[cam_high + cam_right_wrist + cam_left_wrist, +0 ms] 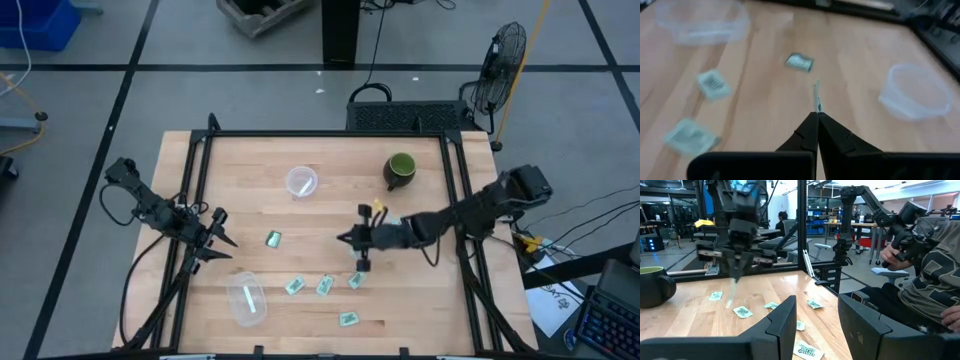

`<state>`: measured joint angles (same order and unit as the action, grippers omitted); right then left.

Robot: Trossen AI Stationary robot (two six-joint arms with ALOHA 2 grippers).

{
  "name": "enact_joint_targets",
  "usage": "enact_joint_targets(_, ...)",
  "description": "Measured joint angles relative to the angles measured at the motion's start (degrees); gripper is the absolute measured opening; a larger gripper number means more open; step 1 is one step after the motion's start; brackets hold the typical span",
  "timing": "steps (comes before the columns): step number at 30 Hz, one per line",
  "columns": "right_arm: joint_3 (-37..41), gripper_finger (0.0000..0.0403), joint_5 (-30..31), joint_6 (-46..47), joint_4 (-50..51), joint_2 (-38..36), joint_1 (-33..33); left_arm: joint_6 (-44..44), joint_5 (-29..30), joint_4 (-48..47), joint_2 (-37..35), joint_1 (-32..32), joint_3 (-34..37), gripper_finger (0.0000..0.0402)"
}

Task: Pick and place Stevia / Truvia into bins
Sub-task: Put the stevia packet into the transparent circle container

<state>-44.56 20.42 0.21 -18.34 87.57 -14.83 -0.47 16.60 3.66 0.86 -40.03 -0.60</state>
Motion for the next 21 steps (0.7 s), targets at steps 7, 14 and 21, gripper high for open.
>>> enact_joint_targets(7,-0.02,0.0,-2.77,-3.72,-7.26,0.0,6.44,0.0,0.0,0.0,-0.02,-0.02,0.0,0.015)
enact_joint_targets(14,-0.09,0.0,-5.69,-4.38,-13.61,0.69,12.51,0.01,0.0,0.0,-0.02,-0.01,0.0,0.015)
enact_joint_targets(21,-5.61,0.0,-8.66,-6.03,-14.86,7.0,17.66,0.0,0.0,0.0,-0.02,0.0,0.0,0.015)
